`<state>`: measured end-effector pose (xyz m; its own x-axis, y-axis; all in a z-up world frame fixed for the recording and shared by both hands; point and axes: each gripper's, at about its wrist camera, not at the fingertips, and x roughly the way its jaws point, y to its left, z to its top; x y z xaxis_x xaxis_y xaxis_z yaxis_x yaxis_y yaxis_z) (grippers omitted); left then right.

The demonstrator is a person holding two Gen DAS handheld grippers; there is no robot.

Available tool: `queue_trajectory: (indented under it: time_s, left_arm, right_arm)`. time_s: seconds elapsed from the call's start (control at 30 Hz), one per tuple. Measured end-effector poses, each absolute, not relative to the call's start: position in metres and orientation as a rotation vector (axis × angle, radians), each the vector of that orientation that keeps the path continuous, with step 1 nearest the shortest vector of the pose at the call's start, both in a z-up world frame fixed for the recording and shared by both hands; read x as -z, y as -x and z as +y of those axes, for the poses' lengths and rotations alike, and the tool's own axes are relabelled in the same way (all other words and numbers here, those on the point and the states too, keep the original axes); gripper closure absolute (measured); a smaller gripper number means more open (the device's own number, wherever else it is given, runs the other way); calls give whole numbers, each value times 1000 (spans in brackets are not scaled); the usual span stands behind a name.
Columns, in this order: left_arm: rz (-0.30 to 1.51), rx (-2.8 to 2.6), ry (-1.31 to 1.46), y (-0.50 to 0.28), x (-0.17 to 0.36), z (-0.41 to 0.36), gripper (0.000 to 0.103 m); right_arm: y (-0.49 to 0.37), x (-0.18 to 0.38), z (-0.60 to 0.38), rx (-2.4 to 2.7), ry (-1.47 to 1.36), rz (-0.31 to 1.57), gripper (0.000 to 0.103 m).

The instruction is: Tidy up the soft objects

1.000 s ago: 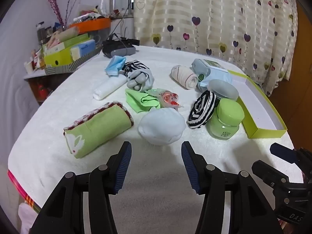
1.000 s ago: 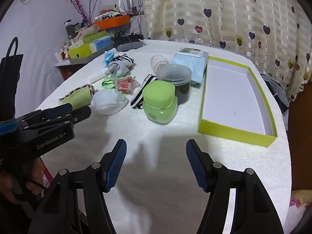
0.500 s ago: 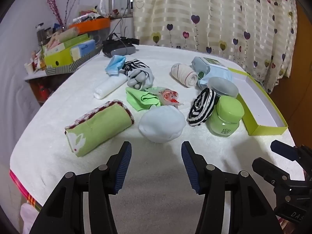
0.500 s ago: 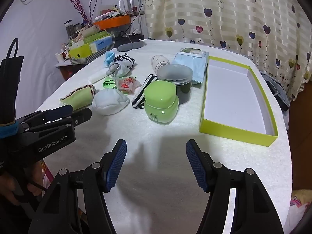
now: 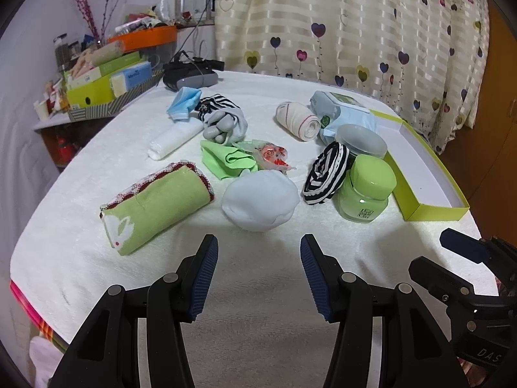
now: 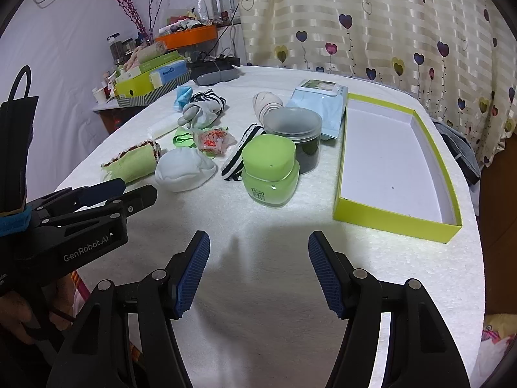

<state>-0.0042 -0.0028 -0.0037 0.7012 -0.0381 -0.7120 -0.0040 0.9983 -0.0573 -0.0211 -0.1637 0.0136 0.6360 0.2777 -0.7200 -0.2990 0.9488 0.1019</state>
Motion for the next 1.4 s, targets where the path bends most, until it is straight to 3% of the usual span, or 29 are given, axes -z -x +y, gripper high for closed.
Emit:
queue_trajectory:
  time_s: [1.4]
  left_arm:
    - [738,49,113,12,-9,13,50]
  right_arm:
    - [14,-24,-151,-417,22,790,39]
